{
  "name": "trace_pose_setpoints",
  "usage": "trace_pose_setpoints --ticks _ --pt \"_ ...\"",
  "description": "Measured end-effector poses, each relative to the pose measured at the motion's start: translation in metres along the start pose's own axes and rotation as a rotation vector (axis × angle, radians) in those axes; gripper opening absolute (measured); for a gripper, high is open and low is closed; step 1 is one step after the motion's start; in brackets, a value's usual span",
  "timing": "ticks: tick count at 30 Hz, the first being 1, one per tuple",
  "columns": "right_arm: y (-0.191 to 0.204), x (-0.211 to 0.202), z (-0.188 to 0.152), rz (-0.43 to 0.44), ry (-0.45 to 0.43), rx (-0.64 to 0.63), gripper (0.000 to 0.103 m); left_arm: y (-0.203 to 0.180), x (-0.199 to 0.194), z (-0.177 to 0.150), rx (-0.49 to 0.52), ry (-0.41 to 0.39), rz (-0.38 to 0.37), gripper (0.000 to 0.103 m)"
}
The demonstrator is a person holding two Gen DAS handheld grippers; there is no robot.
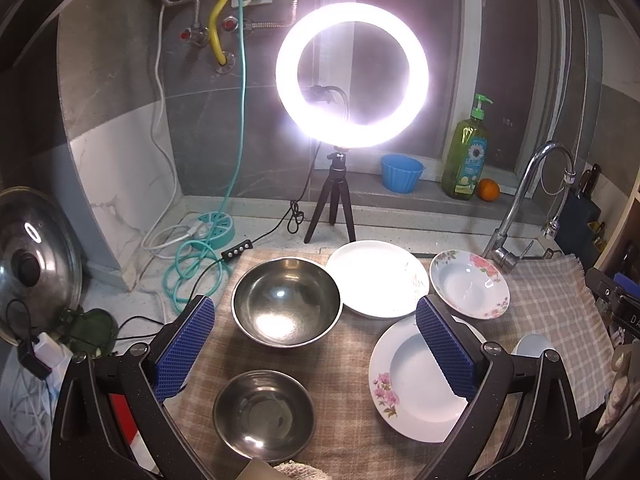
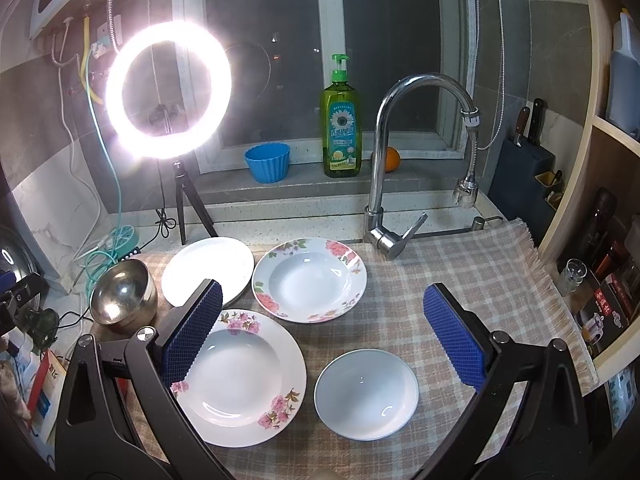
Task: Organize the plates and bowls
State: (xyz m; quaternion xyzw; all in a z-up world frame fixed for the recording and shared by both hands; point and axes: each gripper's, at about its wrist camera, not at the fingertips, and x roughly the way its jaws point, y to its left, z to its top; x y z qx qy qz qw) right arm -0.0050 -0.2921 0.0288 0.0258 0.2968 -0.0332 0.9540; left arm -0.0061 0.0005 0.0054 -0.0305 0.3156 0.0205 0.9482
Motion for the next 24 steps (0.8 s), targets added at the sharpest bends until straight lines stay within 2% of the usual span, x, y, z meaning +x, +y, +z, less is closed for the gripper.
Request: trace_pose_setpoints --ticks 9,14,19,20,22,24 --pt "-0.002 0.002 -0.004 0.006 0.008 0.008 0.102 0.003 0.006 -0.004 -0.02 0.024 -0.017 0.101" --pt "-0.008 0.005 -0.014 0.049 0.005 0.011 0.102 -0.002 0.009 -0.008 -0.007 0.047 -0.044 0.1" --pt "-0.01 0.014 -0.024 0.089 0.051 -0.005 0.102 -0.009 0.015 -0.013 0.005 0.083 -0.08 0.1" --pt "-0.01 0.017 -0.022 0.096 0.061 -0.007 0.102 -0.009 0.017 -0.014 0.001 0.094 -0.089 0.099" --pt "-0.009 0.021 -0.023 0.116 0.086 -0.014 0.102 -0.011 0.022 -0.018 -0.008 0.119 -0.11 0.088" --pt "-0.009 0.027 -0.026 0.134 0.118 -0.017 0.102 -0.013 0.026 -0.022 -0.016 0.146 -0.129 0.083"
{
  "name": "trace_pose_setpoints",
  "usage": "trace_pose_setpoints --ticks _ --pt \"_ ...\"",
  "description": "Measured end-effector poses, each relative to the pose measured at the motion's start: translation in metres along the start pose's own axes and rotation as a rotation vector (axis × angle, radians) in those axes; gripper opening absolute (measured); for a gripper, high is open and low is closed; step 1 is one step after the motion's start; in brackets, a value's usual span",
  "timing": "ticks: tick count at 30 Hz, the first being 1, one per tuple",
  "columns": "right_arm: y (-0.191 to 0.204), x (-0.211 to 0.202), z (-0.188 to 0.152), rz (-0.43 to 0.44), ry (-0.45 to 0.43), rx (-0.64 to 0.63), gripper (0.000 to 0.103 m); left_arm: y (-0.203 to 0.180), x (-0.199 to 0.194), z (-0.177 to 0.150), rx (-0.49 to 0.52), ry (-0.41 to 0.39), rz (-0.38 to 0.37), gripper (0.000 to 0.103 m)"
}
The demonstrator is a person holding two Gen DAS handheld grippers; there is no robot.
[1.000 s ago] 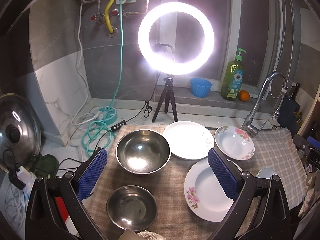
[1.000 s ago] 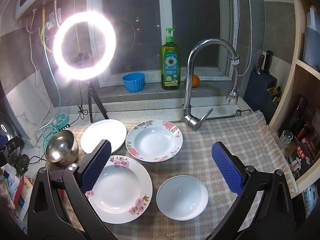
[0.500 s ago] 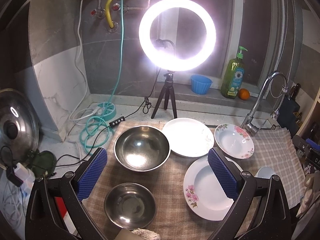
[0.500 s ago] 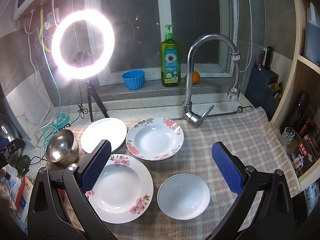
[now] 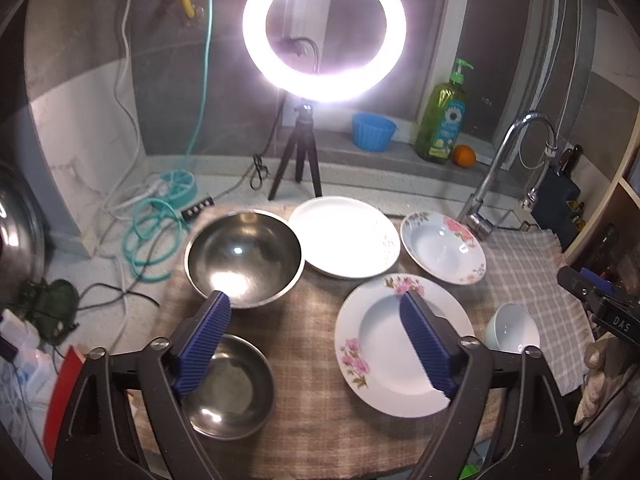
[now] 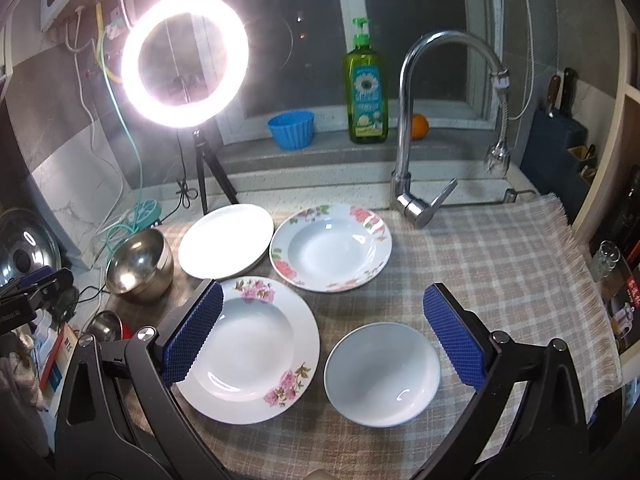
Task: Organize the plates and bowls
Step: 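Move both tools down to the rim of the pink-flowered deep plate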
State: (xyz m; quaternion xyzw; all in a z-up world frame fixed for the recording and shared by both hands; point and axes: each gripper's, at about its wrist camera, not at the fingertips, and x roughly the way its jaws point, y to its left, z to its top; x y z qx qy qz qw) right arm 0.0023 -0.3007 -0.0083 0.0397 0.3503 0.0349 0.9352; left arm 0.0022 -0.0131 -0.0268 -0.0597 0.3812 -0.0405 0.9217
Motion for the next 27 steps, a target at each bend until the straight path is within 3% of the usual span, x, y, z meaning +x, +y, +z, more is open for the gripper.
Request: trace_pose_setpoints --ticks 2,5,8,12,14,17,23,27 --pt "-0.001 0.007 0.002 0.028 0.036 0.004 0.095 -0.002 0.005 -0.004 -0.001 0.029 -0.026 0.077" --pt "-0.003 0.022 -0.001 0.078 0.113 0.001 0.073 -0.008 0.012 -0.011 0.004 0.067 -0.058 0.066" --pt "-0.003 0.038 -0.005 0.135 0.191 0.003 0.05 -0.012 0.021 -0.02 -0.01 0.126 -0.109 0.048" --pt "-0.004 0.064 -0.011 0.213 0.295 0.027 0.044 -0.018 0.036 -0.035 -0.027 0.214 -0.167 0.039" --pt "-0.004 0.076 -0.012 0.229 0.335 0.014 0.033 -0.018 0.044 -0.043 -0.049 0.256 -0.192 0.034" --pt "-0.007 0.098 -0.011 0.244 0.405 0.001 0.028 -0.016 0.051 -0.051 -0.086 0.282 -0.205 0.024" --pt "-0.01 0.132 -0.002 0.232 0.492 -0.05 0.027 -0.009 0.065 -0.069 -0.151 0.333 -0.202 0.024" --pt "-0.02 0.154 0.0 0.237 0.559 -0.012 0.027 -0.004 0.075 -0.077 -0.185 0.357 -0.185 0.024"
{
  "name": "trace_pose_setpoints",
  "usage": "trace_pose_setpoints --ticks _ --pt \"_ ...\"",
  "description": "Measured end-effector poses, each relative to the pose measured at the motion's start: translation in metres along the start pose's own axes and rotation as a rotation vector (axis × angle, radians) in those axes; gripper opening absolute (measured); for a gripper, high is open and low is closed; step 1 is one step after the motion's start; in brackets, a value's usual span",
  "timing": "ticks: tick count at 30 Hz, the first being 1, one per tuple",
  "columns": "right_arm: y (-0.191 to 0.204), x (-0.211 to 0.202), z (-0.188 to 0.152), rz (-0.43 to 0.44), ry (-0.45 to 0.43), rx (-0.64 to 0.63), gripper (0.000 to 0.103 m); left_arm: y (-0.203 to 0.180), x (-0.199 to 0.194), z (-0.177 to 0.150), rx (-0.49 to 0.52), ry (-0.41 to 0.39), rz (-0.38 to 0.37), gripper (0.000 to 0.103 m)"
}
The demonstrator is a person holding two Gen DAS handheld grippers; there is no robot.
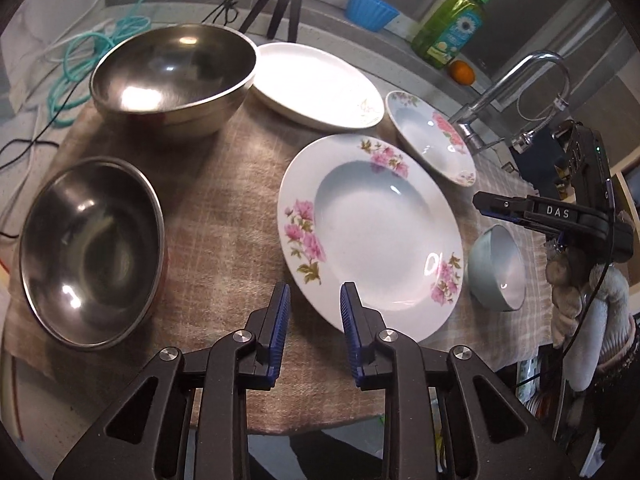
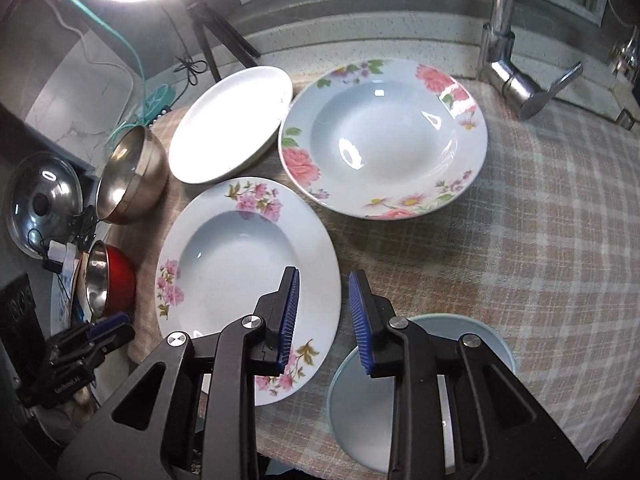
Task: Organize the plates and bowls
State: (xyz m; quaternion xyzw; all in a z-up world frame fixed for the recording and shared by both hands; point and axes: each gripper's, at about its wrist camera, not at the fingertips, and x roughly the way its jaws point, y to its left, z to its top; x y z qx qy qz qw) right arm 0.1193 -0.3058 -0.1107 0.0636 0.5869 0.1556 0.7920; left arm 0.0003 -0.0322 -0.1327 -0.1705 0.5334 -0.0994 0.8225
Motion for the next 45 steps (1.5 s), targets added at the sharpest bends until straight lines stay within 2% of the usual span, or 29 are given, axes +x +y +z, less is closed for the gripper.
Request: trace_pose_setpoints --ticks 8,15,29,33,39,45 --pt "-0.002 0.022 0.012 0.016 0.071 -0.014 0.027 -0.001 0.014 -0.002 -0.028 0.018 0.002 0.022" --pt "-0.005 0.034 0.023 0.032 0.092 -0.018 0.027 0.003 0.023 0.002 -0.049 0.03 0.031 0.022" --pt "-0.012 0.053 0.025 0.071 0.144 0.02 0.027 0.01 0.036 0.003 -0.094 0.074 -0.002 0.022" --pt "-0.014 0.055 0.026 0.083 0.148 0.021 0.027 0.009 0.037 0.006 -0.086 0.077 -0.01 0.018" --pt "-0.011 0.06 0.025 0.109 0.168 0.01 0.024 0.008 0.038 0.007 -0.069 0.074 -0.004 0.018" --pt "-0.008 0.059 0.024 0.087 0.166 -0.002 0.024 0.006 0.039 0.007 -0.057 0.077 0.003 0.018"
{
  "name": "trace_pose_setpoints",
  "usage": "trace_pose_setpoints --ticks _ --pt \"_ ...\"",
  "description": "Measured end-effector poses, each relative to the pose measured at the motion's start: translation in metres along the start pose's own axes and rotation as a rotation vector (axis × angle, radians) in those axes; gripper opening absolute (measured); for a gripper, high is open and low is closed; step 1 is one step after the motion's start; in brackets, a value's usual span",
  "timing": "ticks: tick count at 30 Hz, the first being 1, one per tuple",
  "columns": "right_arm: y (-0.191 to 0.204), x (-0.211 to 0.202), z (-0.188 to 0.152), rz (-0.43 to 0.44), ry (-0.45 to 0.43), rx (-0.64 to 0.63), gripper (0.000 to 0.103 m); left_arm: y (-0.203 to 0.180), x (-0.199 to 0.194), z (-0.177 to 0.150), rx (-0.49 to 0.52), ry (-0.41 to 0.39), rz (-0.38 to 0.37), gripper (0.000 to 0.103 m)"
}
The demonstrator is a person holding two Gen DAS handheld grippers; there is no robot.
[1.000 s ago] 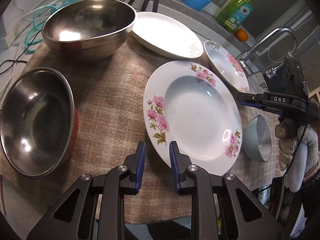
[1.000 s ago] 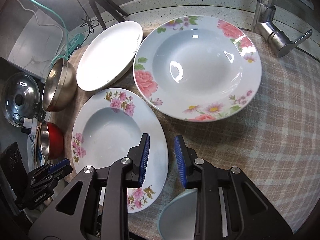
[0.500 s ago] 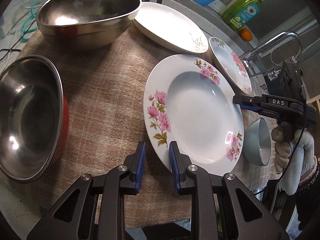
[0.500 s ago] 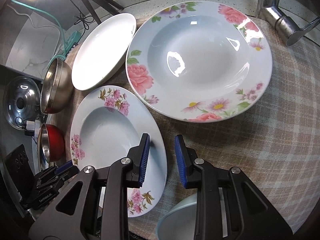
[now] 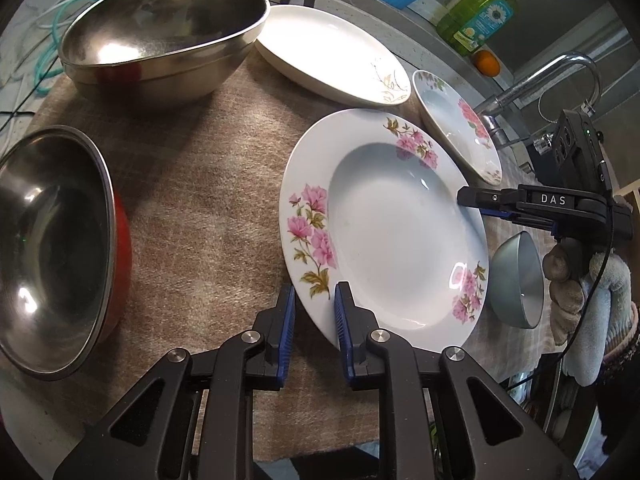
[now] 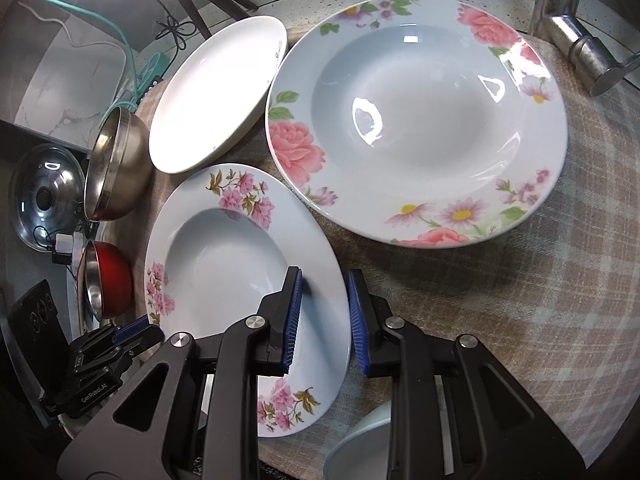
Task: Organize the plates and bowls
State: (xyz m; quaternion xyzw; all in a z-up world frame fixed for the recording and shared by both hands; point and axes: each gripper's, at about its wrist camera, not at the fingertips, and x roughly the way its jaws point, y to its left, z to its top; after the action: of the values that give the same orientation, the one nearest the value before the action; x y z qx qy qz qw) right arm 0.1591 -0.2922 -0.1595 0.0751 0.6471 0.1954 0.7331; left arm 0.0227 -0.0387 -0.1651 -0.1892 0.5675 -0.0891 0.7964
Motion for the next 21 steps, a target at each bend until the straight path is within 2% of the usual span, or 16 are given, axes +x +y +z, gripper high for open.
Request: trace_pose_setpoints --ticks 21 --pt "0.036 0.006 -0.017 -0.043 0.017 -0.093 0.024 0.01 -0.01 -0.018 -0.027 0.003 0.016 0.019"
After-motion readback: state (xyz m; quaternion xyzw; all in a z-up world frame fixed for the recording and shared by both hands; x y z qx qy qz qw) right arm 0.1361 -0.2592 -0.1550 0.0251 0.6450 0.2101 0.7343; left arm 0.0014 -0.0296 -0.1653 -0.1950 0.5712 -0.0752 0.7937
